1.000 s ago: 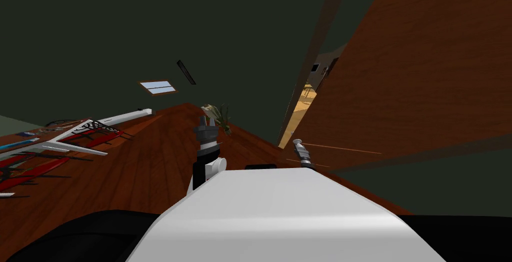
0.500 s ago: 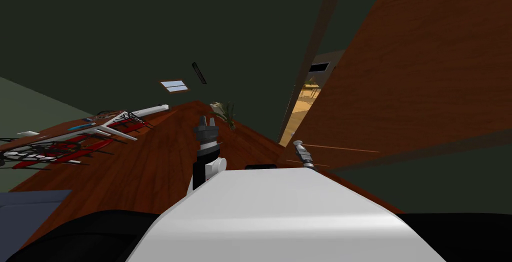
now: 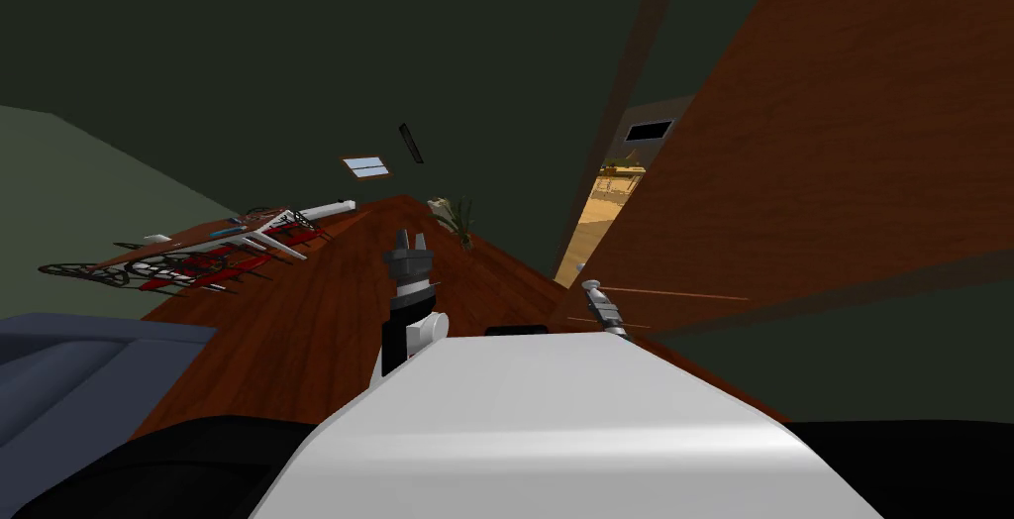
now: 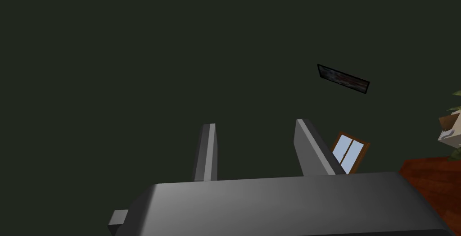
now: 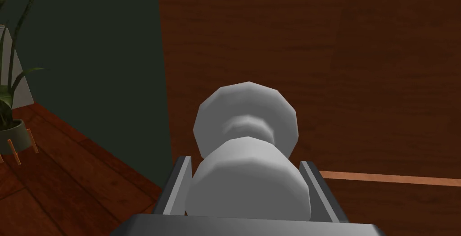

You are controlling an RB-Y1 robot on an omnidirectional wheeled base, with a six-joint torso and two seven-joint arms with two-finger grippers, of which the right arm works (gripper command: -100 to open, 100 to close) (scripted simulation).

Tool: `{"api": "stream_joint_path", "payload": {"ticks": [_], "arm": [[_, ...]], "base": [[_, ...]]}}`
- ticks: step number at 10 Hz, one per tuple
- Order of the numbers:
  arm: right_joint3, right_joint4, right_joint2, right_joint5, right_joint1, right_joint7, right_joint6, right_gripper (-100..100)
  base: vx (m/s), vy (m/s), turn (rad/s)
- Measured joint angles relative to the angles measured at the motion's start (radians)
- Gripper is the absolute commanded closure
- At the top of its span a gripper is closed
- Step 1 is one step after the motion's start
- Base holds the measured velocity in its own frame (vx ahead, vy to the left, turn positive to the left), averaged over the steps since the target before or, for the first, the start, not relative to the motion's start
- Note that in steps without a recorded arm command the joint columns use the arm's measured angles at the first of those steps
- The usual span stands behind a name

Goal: Pull the door open

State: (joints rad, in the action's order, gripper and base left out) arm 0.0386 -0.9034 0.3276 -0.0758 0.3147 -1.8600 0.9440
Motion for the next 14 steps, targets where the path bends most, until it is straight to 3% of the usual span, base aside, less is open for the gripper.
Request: {"api": "stream_joint_path", "payload": {"ticks": [4,6,14], "arm": [[-0.023,0.023,0.033,0.027,0.018,-0.047,0.053,100],[-0.027,0.034,0.037,0.030,0.020,-0.053,0.058,100],[-0.050,0.083,0.073,0.052,0.008,-0.092,0.123,100]], "base": [[-0.218,-0.044,0.104],[-0.197,-0.053,0.144],[-0.213,-0.050,0.137]]}}
